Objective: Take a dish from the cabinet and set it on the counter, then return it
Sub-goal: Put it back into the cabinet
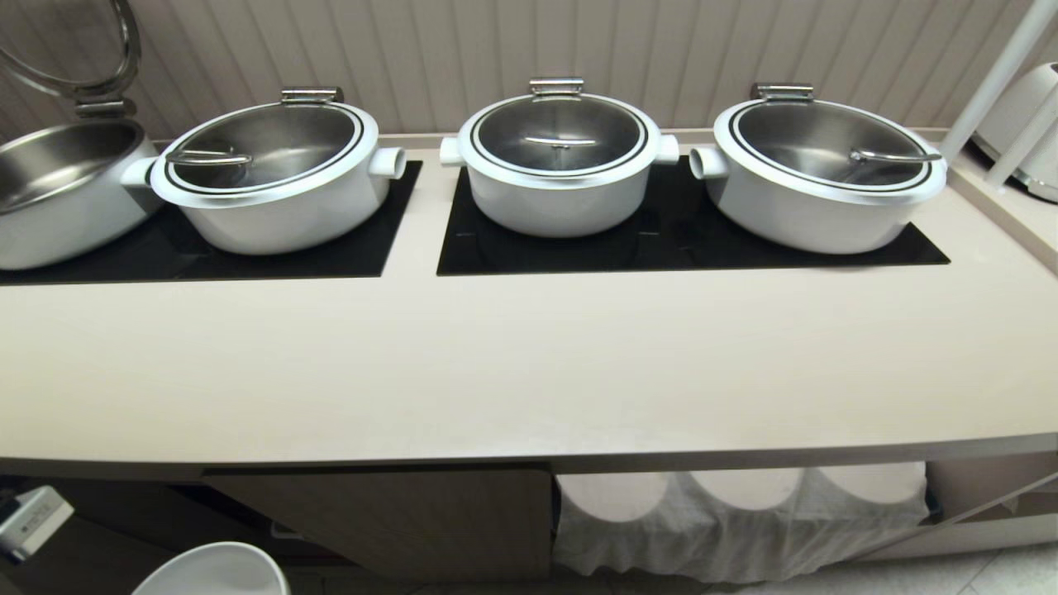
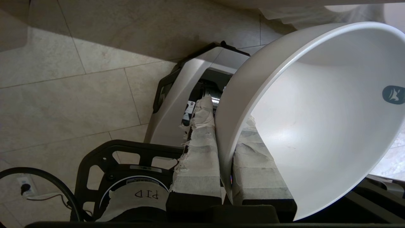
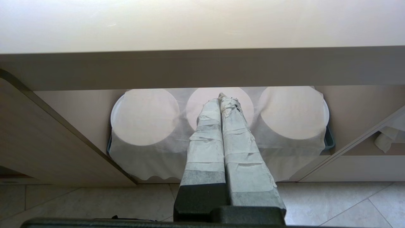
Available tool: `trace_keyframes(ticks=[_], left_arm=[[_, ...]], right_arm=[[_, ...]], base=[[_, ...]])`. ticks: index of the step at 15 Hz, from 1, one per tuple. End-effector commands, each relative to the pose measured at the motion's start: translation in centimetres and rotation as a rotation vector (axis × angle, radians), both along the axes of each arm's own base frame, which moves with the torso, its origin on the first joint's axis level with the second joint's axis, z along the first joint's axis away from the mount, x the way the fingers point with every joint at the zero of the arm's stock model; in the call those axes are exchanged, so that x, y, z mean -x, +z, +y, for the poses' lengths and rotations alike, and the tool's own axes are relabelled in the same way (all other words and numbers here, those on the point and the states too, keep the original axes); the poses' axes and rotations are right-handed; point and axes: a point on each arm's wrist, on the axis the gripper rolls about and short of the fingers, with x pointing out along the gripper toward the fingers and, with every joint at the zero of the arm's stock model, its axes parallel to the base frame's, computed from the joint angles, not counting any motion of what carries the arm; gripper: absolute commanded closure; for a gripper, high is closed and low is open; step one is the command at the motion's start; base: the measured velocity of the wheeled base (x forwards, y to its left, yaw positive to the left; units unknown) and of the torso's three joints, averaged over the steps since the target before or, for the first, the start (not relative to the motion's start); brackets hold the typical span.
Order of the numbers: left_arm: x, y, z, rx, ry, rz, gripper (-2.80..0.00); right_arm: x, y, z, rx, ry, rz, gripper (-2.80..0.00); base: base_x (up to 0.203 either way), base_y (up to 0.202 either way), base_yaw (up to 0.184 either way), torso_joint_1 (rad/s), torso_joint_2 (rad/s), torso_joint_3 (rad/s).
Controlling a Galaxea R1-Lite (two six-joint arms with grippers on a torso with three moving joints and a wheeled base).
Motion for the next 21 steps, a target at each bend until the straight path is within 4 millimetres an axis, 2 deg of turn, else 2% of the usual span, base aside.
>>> trace_keyframes(ticks=[1,21], left_arm=[[0.02,-0.03,-0.01,0.000,0.000,0.005,0.00],[-0.13,0.71,-0.17,0.030,-0.022,-0.031,0.00]], right_arm=[[0.00,0.00,0.00,0.000,0.001,-0.001,0.00],[0.00,0.00,0.00,0.000,0.000,-0.001,0.00]], base=[[0.000,0.000,0.000,0.000,0.00,0.000],[0.000,0.000,0.000,0.000,0.00,0.000]])
